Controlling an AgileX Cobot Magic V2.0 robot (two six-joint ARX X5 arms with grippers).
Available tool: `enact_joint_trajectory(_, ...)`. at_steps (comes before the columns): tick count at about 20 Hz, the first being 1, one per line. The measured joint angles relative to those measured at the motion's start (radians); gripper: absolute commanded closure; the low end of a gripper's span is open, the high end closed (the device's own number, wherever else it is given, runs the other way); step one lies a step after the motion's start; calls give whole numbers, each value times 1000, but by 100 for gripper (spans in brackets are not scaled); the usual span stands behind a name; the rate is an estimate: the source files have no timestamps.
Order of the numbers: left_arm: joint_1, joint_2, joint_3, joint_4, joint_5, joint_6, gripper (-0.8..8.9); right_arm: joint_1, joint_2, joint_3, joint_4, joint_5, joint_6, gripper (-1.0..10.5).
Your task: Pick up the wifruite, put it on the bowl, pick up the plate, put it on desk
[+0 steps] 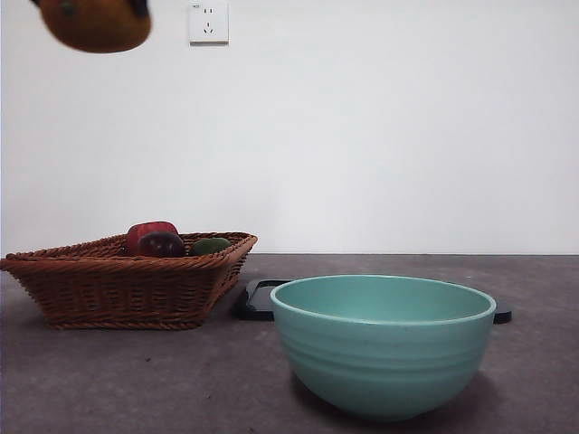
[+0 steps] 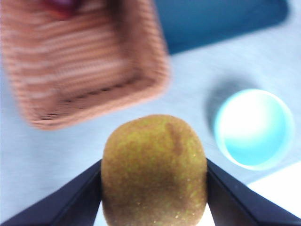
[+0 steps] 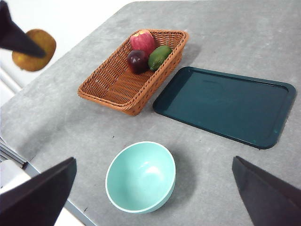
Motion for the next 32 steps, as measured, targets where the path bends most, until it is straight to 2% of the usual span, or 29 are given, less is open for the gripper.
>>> enact_joint_trajectory(5,-166,30,0,56,0,-83,515,0,0,0,0,0,0,307)
enact_joint_trajectory(13,-370,240,0,168,0,-110,515,0,0,13,-1,-2,-3,307)
enact_joint_trajectory(22,-404,505,0,316,0,-110,516,0,0,16,-32,-9,-3,307)
enact_joint_trajectory(32,-404,565,0,346,0,-113,515,0,0,16,-30,-9,-4,307)
